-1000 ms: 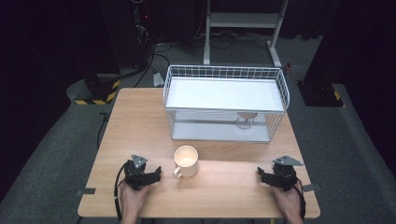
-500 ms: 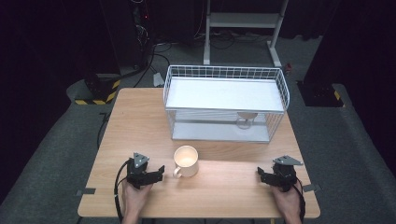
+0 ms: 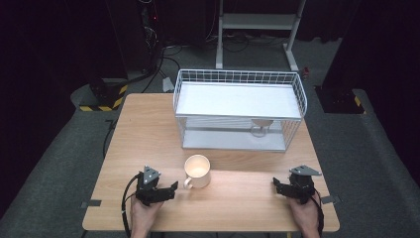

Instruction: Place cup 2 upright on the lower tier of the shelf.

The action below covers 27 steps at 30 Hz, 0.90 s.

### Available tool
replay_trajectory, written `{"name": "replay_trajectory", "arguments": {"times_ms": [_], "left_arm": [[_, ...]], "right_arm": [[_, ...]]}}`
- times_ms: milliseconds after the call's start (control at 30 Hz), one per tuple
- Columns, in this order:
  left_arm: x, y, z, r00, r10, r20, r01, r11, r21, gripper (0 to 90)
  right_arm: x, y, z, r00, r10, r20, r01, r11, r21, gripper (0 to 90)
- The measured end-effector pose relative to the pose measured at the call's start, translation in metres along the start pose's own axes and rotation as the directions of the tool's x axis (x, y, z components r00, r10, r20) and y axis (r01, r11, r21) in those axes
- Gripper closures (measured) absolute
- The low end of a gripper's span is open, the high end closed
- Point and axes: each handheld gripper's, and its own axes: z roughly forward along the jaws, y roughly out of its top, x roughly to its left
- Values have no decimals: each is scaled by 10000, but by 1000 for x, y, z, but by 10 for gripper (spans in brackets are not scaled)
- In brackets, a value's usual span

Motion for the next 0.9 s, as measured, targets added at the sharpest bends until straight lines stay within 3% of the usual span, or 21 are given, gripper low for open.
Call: {"name": "replay_trajectory", "arguments": {"times_ms": [500, 900], "left_arm": [[-9, -5, -26, 9986, -279, 458, 304, 9981, -545, 119], [-25, -4, -28, 9967, 115, 809, -63, 9979, -640, 99]], "right_arm": [[0, 0, 0, 10000, -17, 3, 17, 10000, 7, 200], [0, 0, 0, 10000, -17, 1, 17, 10000, 5, 200]]}}
